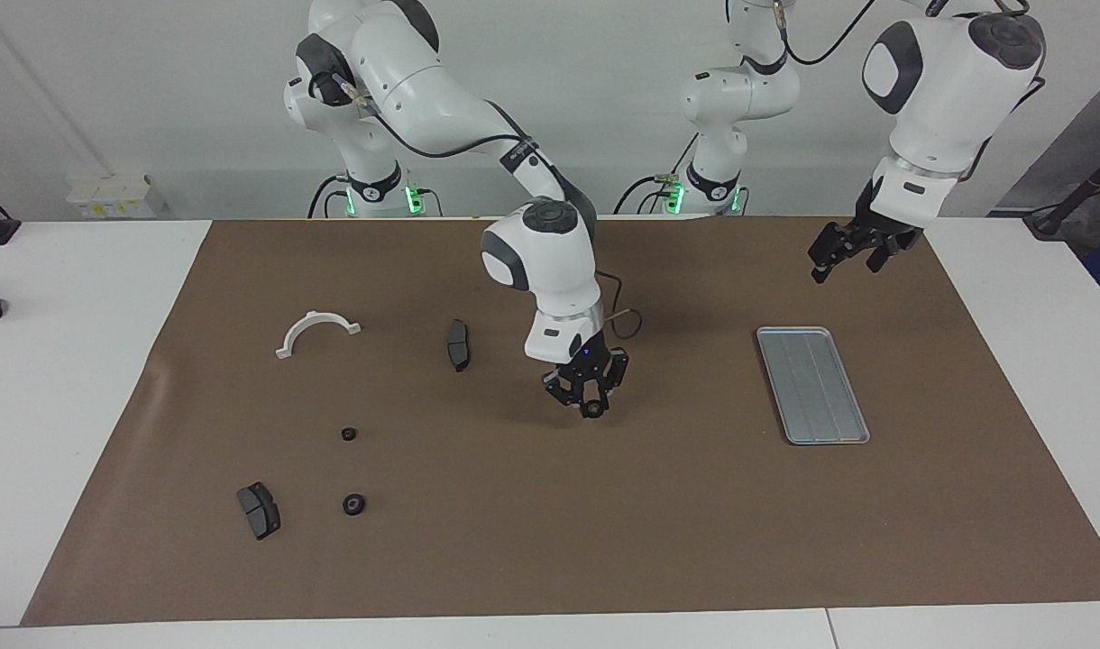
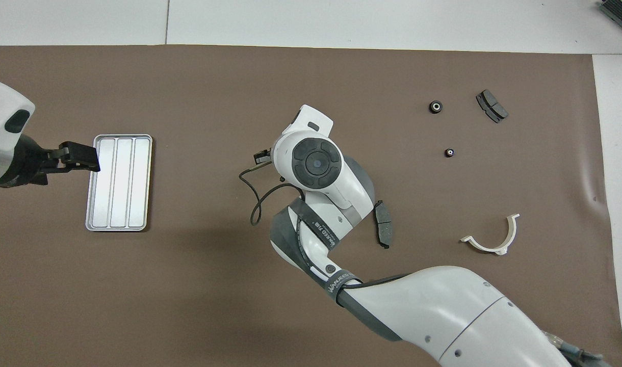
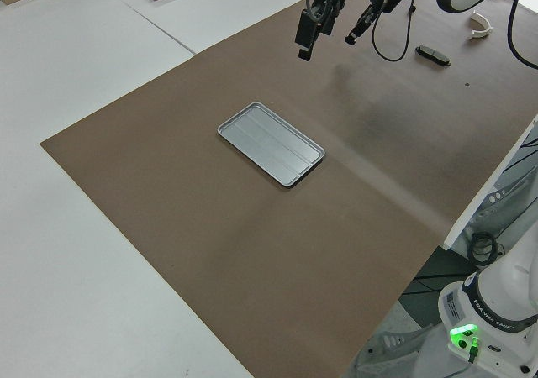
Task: Pick bearing gear from pile to tray
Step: 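Carry the gear toward the table center while the left gripper rises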
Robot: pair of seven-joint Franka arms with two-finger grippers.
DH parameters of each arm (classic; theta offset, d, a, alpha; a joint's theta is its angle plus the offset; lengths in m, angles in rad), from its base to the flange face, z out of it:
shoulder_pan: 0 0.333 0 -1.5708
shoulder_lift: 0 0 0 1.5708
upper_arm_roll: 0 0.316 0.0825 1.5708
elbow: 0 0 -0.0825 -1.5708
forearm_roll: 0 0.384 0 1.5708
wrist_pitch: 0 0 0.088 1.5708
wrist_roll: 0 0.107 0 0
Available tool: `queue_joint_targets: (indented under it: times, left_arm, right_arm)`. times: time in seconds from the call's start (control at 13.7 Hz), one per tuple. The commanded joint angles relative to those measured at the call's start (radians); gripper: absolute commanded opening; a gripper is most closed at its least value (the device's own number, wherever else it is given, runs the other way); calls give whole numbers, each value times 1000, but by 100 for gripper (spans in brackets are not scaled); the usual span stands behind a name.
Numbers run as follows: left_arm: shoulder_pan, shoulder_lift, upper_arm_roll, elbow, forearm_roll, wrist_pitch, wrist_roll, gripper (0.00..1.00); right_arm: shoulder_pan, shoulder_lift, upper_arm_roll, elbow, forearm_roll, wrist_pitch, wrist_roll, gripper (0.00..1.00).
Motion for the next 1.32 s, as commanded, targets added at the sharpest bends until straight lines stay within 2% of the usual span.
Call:
queue_joint_targets:
  times: [0.0, 0.22, 0.44, 0.66, 0.81, 0.88, 1.1, 1.17, 1.24]
  left_arm:
    - [-80, 74, 4, -18, -6, 117, -140, 100]
    - [-113, 141, 4, -18, -6, 189, -191, 100]
    - [-125, 155, 4, -40, -6, 267, -205, 100]
    - [-125, 172, 4, -41, -7, 290, -210, 100]
    - [-127, 186, 4, -35, -6, 310, -234, 100]
    - [-131, 194, 4, -34, -6, 317, -237, 100]
    - [-140, 206, 4, -28, -6, 318, -251, 100]
    - [-145, 209, 4, -26, -6, 324, -251, 100]
    - [-154, 238, 4, -17, -6, 350, -268, 100]
  right_arm:
    - [35, 29, -5, 25, -34, 3, 49, 0]
    - [41, 24, -5, -2, -53, -6, 64, 0]
    - [50, 21, -5, -11, -52, -11, 88, 0]
    - [47, 20, -5, -5, -52, -29, 96, 29]
    - [47, 20, -5, 1, -49, -29, 104, 39]
    - [47, 21, -5, 4, -50, -29, 111, 38]
    - [73, 27, -5, 24, -53, -26, 169, 2]
    - [85, 29, -6, 38, -57, -28, 183, 2]
    - [90, 29, -8, 44, -64, -29, 182, 27]
